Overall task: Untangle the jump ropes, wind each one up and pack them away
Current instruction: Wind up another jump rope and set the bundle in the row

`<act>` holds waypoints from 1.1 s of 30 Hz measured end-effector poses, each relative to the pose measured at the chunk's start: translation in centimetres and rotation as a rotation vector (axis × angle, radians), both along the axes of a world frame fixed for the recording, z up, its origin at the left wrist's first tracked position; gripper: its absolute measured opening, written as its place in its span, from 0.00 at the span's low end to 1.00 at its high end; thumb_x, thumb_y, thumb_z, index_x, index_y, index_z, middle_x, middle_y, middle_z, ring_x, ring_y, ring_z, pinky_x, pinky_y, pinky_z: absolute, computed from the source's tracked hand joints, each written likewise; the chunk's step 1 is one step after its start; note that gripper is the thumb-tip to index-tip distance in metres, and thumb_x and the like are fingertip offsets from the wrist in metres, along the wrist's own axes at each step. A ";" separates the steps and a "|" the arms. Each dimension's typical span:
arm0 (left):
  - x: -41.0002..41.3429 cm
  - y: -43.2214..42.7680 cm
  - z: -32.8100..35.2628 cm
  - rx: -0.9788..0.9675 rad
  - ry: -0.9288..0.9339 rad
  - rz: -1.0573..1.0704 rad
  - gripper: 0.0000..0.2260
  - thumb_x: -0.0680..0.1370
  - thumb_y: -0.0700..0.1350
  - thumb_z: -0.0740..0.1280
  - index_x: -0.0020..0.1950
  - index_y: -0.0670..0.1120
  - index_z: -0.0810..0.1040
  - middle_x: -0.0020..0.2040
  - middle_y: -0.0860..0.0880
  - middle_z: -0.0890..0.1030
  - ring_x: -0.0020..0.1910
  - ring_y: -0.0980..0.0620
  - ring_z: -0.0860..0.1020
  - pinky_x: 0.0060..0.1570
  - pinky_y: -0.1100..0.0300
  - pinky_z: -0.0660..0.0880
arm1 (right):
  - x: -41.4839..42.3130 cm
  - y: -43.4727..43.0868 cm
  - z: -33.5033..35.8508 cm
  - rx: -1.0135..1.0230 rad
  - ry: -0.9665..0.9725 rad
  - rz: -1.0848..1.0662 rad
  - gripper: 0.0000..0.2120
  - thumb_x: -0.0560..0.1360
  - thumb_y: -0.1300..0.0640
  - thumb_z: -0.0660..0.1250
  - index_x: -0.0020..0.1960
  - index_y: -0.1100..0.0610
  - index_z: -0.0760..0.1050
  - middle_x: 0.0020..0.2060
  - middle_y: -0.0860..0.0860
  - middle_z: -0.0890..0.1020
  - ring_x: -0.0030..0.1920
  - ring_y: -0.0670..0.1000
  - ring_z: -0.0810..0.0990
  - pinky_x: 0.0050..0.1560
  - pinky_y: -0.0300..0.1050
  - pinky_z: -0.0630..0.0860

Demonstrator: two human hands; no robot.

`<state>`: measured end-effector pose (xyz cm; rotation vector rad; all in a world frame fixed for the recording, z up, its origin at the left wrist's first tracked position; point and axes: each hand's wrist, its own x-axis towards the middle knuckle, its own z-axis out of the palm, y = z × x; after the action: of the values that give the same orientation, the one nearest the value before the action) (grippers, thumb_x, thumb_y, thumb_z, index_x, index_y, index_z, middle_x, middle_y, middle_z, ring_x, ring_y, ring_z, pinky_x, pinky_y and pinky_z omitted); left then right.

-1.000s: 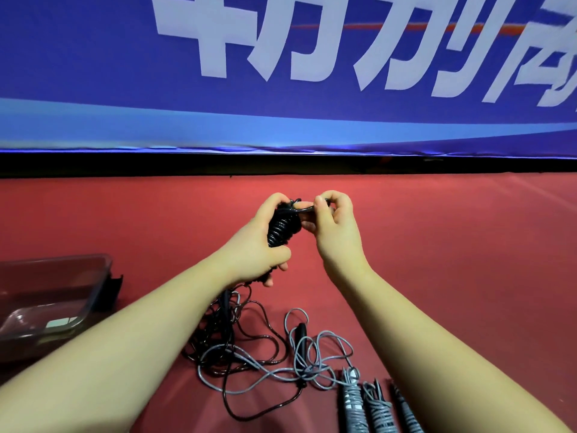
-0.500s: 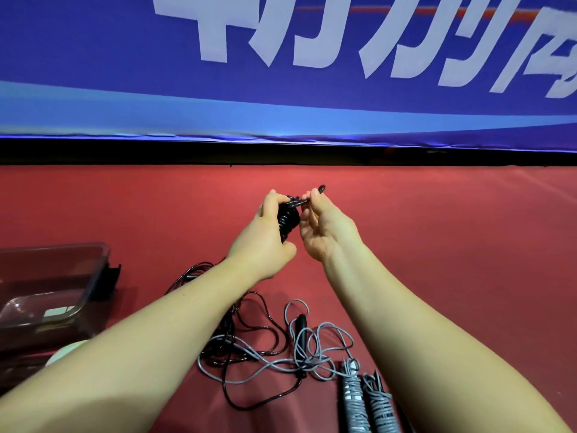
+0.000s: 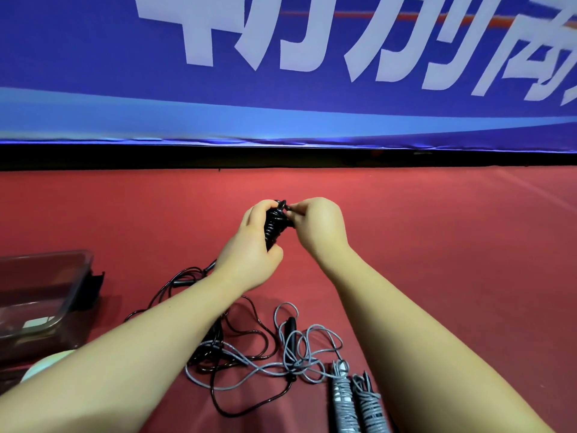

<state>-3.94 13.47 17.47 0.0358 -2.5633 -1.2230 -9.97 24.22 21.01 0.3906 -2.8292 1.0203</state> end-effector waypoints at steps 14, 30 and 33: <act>0.4 -0.8 1.7 0.172 -0.016 -0.193 0.39 0.68 0.31 0.68 0.74 0.52 0.56 0.62 0.52 0.61 0.42 0.49 0.77 0.36 0.58 0.78 | 2.0 2.2 1.3 -0.378 -0.017 0.102 0.04 0.72 0.63 0.70 0.46 0.59 0.81 0.43 0.54 0.85 0.43 0.46 0.80 0.47 0.37 0.73; 1.2 -1.5 3.6 0.440 -0.117 -0.405 0.32 0.60 0.35 0.69 0.59 0.58 0.65 0.44 0.45 0.77 0.39 0.47 0.79 0.42 0.54 0.78 | 2.2 2.8 0.5 -0.351 0.359 0.236 0.06 0.70 0.66 0.71 0.38 0.56 0.78 0.33 0.42 0.74 0.38 0.37 0.74 0.40 0.28 0.67; 1.3 -1.5 3.7 0.469 -0.063 -0.381 0.32 0.61 0.36 0.70 0.59 0.59 0.66 0.48 0.48 0.78 0.43 0.44 0.81 0.48 0.52 0.79 | 2.6 2.6 0.8 -0.534 0.235 0.203 0.12 0.71 0.66 0.70 0.36 0.50 0.75 0.34 0.47 0.78 0.39 0.44 0.78 0.44 0.38 0.74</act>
<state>-2.65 12.00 21.22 -0.3310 -2.3391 -1.9695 -7.40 26.83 21.81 0.6865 -2.2292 1.5868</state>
